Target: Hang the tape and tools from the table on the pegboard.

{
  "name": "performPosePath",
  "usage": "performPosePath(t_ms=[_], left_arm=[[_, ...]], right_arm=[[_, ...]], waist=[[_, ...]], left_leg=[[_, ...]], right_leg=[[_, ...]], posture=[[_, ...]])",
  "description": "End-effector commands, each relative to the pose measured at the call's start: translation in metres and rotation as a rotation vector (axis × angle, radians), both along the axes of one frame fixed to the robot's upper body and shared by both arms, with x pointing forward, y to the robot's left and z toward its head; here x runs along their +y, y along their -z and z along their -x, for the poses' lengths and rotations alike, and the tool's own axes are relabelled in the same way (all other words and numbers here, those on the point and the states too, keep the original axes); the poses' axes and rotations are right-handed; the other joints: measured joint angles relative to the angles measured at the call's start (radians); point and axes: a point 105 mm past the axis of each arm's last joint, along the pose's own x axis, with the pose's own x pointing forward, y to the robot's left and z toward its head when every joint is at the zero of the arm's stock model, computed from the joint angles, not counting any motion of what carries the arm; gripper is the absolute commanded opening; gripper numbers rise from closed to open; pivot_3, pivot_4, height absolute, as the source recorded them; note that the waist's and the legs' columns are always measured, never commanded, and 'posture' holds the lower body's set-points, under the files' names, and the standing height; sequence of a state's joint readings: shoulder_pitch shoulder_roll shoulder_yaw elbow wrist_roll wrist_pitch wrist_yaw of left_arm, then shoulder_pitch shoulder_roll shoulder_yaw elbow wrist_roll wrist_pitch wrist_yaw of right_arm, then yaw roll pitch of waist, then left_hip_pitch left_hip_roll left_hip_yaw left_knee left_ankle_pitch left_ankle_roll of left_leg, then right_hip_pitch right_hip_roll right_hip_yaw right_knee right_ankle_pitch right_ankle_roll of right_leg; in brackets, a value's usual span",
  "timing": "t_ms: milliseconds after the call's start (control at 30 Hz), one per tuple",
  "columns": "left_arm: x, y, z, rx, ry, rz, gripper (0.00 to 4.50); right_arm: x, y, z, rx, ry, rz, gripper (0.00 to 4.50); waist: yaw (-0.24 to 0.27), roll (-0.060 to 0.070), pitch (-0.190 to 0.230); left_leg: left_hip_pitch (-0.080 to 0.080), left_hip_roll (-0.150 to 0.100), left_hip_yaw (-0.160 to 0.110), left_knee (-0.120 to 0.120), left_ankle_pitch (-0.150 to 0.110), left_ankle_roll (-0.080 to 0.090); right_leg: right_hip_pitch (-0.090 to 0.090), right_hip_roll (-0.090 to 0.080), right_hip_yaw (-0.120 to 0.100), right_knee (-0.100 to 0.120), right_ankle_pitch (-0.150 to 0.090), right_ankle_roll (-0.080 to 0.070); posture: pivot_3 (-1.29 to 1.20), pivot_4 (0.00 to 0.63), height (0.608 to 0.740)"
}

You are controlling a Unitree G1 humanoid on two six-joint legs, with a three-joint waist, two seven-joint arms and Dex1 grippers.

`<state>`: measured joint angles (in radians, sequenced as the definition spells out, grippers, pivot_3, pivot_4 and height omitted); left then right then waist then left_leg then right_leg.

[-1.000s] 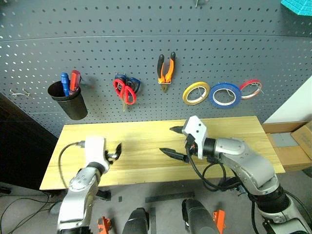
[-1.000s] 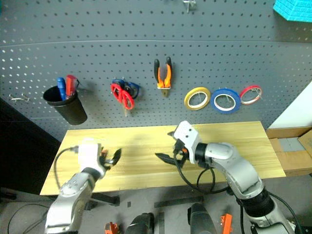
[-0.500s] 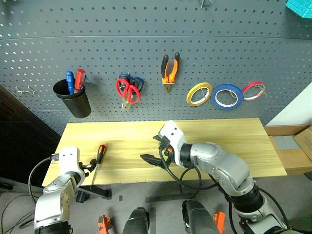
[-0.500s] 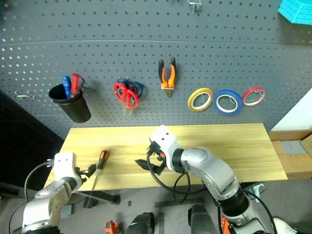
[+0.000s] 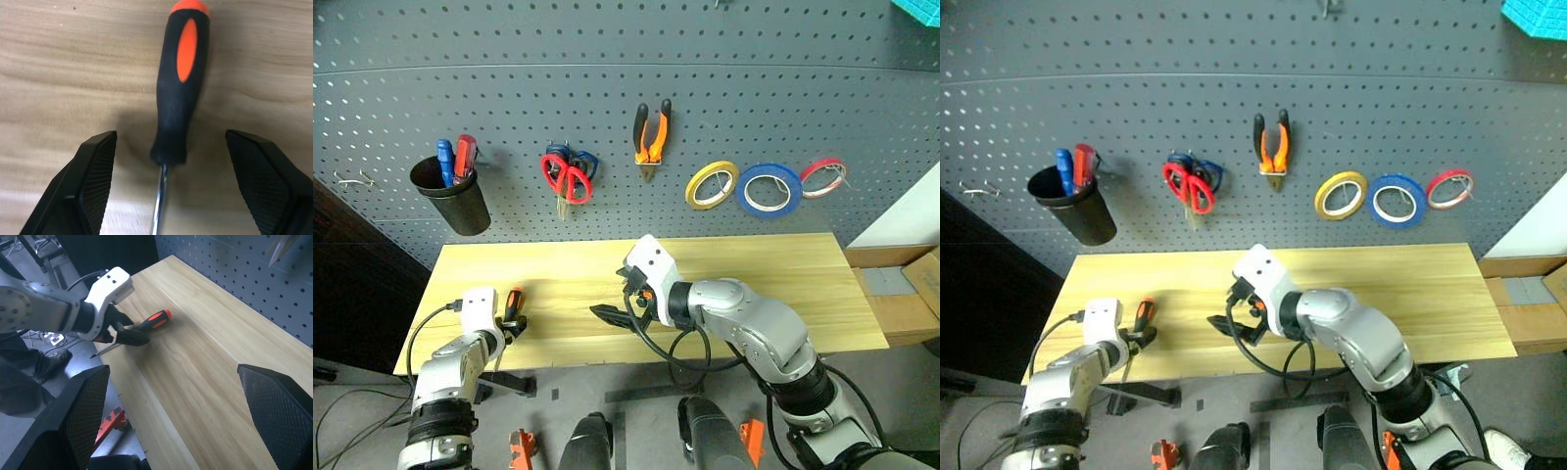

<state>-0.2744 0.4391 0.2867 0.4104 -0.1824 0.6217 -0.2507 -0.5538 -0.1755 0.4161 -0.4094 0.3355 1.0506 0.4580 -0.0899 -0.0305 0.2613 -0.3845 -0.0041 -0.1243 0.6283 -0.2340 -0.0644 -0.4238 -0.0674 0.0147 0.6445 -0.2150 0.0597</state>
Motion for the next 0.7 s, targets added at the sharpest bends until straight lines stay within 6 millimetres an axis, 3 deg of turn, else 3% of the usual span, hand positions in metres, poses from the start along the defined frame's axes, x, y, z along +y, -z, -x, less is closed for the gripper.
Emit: performPosePath(t_ms=[33, 233, 433, 500, 600, 700], left_arm=[[0.007, -0.003, -0.003, -0.009, 0.005, -0.041, 2.57], [0.004, 0.0, -0.003, -0.023, 0.049, -0.067, 0.71], [0.022, -0.043, 0.0, -0.234, 0.059, -0.326, 0.67], [0.027, -0.073, 0.011, -0.396, -0.004, -0.369, 0.67], [0.015, -0.109, 0.029, -0.579, 0.013, -0.444, 0.67], [-0.014, -0.143, 0.047, -0.733, 0.076, -0.52, 0.67]], right_arm=[[0.004, -0.01, 0.007, -0.031, -0.038, -0.014, 4.5], [0.0, -0.008, 0.004, -0.046, -0.037, 0.006, 4.5], [-0.006, -0.014, 0.001, -0.096, -0.05, 0.015, 4.5], [-0.01, -0.018, -0.001, -0.119, -0.05, 0.002, 4.5], [-0.014, -0.026, 0.002, -0.167, -0.088, -0.02, 4.5], [-0.019, -0.035, 0.011, -0.203, -0.165, -0.059, 4.5]], waist=[[0.0, 0.0, 0.0], [-0.002, 0.0, 0.0], [-0.013, -0.002, -0.001], [-0.013, -0.002, -0.001], [-0.014, -0.003, -0.003], [-0.001, -0.004, -0.005]], left_leg=[[0.0, 0.0, 0.0, 0.0, 0.0, 0.0], [0.0, 0.0, 0.0, -0.001, -0.001, -0.001], [-0.001, 0.001, 0.001, -0.001, -0.001, -0.002], [-0.002, 0.001, 0.0, -0.001, -0.002, -0.003], [-0.008, 0.001, 0.002, 0.0, -0.002, -0.004], [-0.014, -0.001, 0.002, 0.001, -0.002, -0.005]], right_leg=[[0.0, 0.0, 0.0, 0.0, 0.0, 0.0], [0.0, 0.0, 0.0, -0.001, -0.001, 0.001], [-0.001, 0.0, 0.001, -0.001, -0.001, 0.001], [-0.002, 0.0, 0.0, -0.001, -0.001, 0.001], [-0.008, -0.002, 0.001, -0.002, 0.0, 0.0], [-0.015, -0.003, 0.001, -0.001, 0.002, -0.003]], posture=[[-0.15, 0.295, 0.74], [-0.16, 0.264, 0.74], [-0.17, 0.221, 0.74], [-0.16, 0.21, 0.74], [-0.14, 0.197, 0.74], [-0.11, 0.173, 0.74]])
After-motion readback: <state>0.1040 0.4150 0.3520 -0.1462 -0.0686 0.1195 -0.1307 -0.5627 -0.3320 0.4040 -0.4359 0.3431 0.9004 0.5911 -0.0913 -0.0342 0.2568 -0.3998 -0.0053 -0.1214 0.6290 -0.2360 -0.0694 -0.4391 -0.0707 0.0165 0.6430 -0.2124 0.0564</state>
